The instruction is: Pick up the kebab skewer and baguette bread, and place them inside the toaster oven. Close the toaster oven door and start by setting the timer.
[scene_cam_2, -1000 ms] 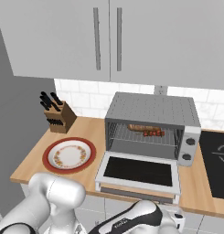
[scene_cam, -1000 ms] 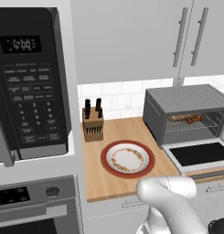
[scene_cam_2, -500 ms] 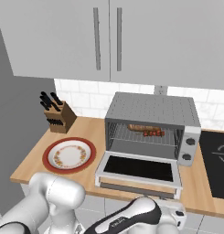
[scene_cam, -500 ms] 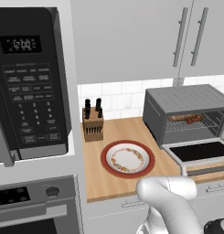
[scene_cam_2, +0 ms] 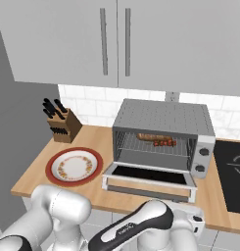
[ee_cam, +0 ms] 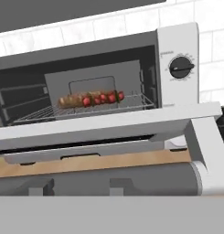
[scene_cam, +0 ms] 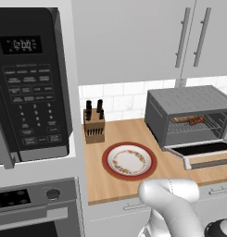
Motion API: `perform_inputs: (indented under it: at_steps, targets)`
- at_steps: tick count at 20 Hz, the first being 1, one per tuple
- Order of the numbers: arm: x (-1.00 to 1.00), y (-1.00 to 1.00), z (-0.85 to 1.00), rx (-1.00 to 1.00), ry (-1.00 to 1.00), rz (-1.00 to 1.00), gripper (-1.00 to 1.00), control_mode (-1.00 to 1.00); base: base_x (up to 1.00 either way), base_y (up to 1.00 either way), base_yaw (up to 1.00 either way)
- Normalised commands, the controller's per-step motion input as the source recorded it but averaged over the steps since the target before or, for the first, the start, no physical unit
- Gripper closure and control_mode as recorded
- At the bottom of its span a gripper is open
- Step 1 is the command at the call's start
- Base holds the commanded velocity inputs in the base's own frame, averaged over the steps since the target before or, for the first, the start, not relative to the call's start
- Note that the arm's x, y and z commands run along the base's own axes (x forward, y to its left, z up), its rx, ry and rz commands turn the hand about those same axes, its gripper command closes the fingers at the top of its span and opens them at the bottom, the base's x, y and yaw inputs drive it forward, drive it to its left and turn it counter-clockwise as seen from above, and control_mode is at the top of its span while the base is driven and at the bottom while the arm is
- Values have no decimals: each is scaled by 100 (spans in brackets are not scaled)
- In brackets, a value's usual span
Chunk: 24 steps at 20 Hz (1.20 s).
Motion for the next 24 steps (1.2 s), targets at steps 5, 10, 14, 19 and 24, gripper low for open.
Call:
perform_inputs:
  at_steps: [5,10,14,19,24]
  targets:
    - [60,4,36,0,-1,-4,-100,-100,0,0,0]
    - [54,2,30,0,-2,-4,-100,-100,0,0,0]
    - [55,2,17,0,0,-4,-100,-100,0,0,0]
    - [42,0,0,0,0,-2,-100,-100,0,0,0]
    - [26,0,-4,0,3,0,-100,-100,0,0,0]
